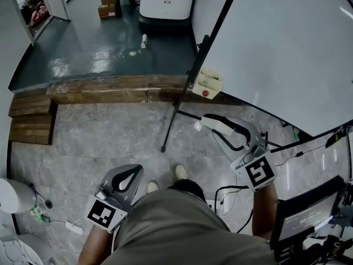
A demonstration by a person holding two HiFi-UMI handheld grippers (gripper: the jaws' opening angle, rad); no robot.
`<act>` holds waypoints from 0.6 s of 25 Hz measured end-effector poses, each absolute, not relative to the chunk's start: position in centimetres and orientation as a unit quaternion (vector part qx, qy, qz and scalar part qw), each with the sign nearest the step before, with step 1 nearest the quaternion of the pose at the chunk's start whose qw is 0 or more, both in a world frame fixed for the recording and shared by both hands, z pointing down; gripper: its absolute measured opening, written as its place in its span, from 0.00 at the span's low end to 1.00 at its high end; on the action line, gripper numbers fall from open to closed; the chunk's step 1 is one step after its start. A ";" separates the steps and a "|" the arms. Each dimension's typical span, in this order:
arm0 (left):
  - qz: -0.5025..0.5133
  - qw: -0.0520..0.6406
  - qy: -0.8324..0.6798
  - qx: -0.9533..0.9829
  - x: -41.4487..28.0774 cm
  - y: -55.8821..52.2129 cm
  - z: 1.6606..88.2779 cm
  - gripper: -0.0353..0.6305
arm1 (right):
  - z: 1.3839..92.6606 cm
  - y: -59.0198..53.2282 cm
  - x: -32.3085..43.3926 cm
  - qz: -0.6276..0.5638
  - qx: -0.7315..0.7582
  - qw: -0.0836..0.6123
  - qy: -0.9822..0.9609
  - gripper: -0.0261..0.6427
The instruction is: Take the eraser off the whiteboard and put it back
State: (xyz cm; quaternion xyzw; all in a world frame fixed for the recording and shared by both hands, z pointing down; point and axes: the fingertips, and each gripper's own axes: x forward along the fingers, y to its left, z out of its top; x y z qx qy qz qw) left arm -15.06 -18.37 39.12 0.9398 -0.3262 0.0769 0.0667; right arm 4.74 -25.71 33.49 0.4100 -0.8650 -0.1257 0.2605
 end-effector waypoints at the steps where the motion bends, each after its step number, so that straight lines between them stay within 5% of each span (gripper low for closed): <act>1: 0.078 0.067 -0.328 0.939 -14.9 -18.6 39.1 0.06 | 33.6 -26.3 5.2 -0.125 0.410 0.262 -0.865 0.28; 15: 0.081 0.076 -0.361 0.926 -9.8 -24.2 38.4 0.06 | 36.9 -37.9 13.0 -0.125 0.389 0.287 -0.866 0.28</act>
